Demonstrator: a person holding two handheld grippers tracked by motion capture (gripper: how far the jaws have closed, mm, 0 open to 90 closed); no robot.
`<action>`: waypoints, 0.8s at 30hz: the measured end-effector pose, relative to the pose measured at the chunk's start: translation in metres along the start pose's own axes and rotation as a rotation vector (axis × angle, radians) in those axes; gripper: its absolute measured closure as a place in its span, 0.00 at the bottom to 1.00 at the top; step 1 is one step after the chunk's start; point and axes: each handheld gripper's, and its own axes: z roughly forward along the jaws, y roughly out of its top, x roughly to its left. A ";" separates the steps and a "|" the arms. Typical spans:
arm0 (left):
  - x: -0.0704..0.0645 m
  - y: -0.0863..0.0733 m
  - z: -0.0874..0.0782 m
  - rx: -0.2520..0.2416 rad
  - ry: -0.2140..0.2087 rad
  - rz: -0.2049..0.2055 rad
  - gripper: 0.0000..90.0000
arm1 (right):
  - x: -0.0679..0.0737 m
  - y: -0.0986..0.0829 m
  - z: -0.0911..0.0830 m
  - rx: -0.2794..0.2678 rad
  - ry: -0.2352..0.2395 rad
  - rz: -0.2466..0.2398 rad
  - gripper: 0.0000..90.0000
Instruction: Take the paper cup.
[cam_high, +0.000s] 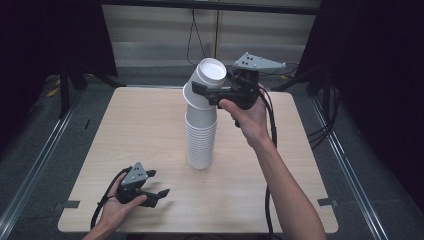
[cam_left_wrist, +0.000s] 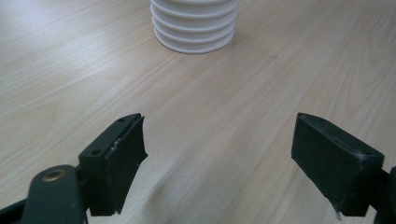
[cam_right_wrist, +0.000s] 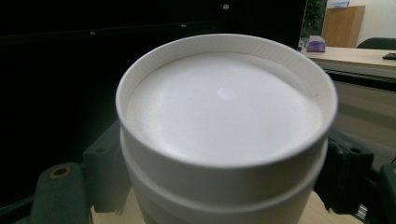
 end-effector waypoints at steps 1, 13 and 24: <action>0.000 0.000 0.000 0.000 0.000 0.000 0.19 | 0.000 0.000 -0.001 -0.004 0.003 0.005 0.22; 0.001 0.000 0.000 -0.002 -0.001 -0.001 0.19 | -0.004 0.004 -0.012 -0.060 0.020 0.032 0.22; 0.002 0.000 -0.001 -0.003 0.002 -0.008 0.19 | -0.007 0.008 -0.035 -0.056 -0.003 0.009 0.22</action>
